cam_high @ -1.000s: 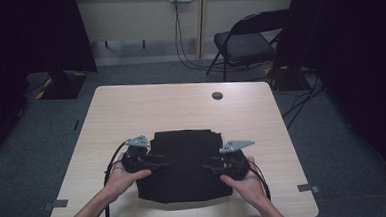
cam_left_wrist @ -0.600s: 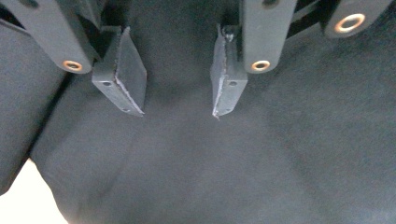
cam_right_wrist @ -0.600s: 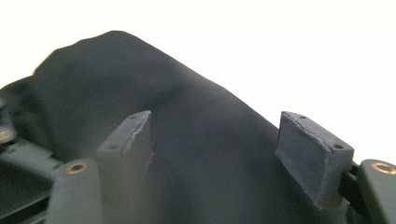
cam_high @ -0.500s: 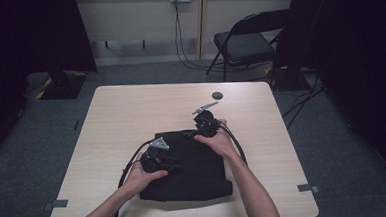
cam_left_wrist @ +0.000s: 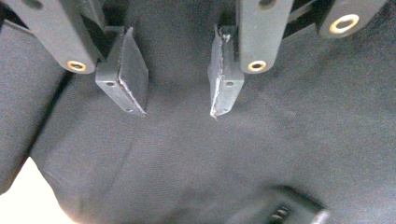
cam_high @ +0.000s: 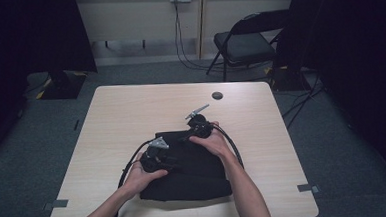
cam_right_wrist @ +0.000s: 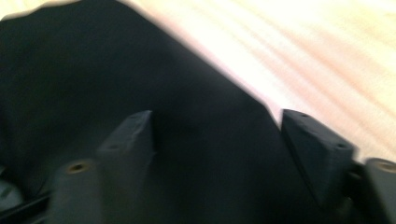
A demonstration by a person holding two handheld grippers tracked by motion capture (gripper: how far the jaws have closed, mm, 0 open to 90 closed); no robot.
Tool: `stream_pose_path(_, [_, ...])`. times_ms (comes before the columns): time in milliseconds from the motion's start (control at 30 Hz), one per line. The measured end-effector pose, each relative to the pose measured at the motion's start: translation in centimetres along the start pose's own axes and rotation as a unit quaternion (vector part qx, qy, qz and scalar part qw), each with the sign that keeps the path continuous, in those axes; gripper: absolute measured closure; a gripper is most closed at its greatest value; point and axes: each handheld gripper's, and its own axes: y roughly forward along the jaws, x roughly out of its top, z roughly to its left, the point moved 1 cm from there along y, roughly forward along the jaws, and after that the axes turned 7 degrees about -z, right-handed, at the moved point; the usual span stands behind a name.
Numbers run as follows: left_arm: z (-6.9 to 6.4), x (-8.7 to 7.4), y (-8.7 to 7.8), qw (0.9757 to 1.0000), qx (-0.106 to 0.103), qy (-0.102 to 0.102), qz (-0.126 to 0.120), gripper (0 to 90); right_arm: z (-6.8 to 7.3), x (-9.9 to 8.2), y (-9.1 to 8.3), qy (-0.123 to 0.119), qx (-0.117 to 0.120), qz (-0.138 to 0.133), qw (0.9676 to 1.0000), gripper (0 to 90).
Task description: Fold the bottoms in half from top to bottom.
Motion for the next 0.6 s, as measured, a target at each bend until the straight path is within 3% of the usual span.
stream_pose_path(33, [0.0,0.0,0.0,1.0,0.0,-0.001,-0.002,57.3,0.2,-0.1,-0.2,0.002,0.014,0.005,0.9999,43.7])
stream_pose_path(133, [-0.1,0.0,0.1,1.0,0.005,0.003,0.0,57.7,0.4,-0.3,-0.4,0.002,0.028,0.012,0.9995,61.1])
stream_pose_path(200, [-0.2,0.1,0.1,0.9999,0.012,-0.001,0.002,58.5,0.4,-0.6,-0.5,0.019,0.05,0.012,0.9985,70.6])
stream_pose_path(367, [-0.2,0.2,0.4,0.9998,0.019,-0.001,-0.004,61.7,0.6,-0.6,-1.2,0.023,0.068,-0.003,0.9974,76.9])
stream_pose_path(533, [0.7,0.7,1.5,0.9978,0.034,-0.037,-0.044,62.6,0.5,1.3,-3.5,0.01,0.04,-0.034,0.9986,78.7])
stream_pose_path(600, [0.7,1.3,2.1,0.9975,0.054,-0.013,-0.042,62.5,0.5,2.2,-4.4,0.005,0.035,-0.045,0.9984,79.1])
